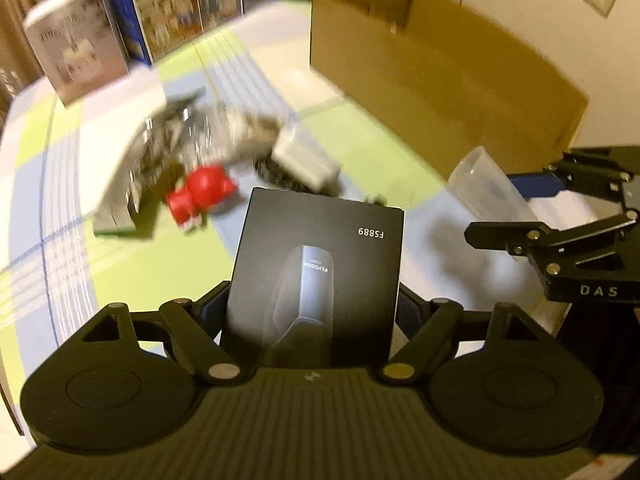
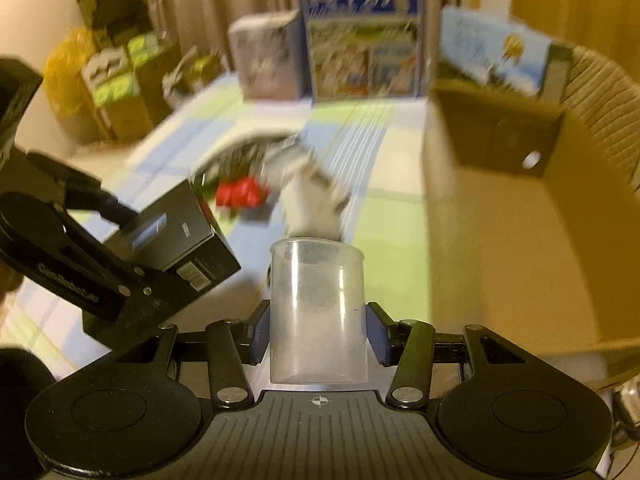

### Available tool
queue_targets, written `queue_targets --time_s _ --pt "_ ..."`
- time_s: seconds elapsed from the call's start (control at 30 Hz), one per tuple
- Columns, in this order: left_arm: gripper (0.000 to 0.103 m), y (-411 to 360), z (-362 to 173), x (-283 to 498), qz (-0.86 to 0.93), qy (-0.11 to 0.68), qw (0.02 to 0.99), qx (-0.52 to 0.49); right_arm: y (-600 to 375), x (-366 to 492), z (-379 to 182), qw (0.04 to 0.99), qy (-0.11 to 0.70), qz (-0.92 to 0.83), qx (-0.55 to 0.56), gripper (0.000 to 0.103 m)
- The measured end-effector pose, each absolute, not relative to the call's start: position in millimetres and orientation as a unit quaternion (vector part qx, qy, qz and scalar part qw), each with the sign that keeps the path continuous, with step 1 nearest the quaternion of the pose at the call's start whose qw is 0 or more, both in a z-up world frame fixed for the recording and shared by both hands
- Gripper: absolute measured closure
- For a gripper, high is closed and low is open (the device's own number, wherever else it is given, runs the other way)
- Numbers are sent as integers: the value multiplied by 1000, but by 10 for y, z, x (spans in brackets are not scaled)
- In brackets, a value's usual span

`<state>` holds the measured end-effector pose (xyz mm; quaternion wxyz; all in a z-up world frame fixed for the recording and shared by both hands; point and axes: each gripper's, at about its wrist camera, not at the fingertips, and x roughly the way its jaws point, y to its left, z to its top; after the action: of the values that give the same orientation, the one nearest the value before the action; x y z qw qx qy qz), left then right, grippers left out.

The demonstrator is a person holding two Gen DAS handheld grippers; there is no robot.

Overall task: Organize objects
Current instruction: 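Carry the shaver box in the left gripper while the right gripper carries the cup to the cardboard box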

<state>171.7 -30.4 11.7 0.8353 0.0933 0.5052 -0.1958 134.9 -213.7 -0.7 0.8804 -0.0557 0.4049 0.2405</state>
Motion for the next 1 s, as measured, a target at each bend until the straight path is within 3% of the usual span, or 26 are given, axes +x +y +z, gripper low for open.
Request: queue_targets --time_s 0.37,1.0 --pt "24 -1332 939 1757 -217 436 871 63 -3086 1473 707 914 371 162 -39 57" --pt "24 -2380 931 2208 -225 433 873 8 -4011 1780 695 917 382 112 -14 57"
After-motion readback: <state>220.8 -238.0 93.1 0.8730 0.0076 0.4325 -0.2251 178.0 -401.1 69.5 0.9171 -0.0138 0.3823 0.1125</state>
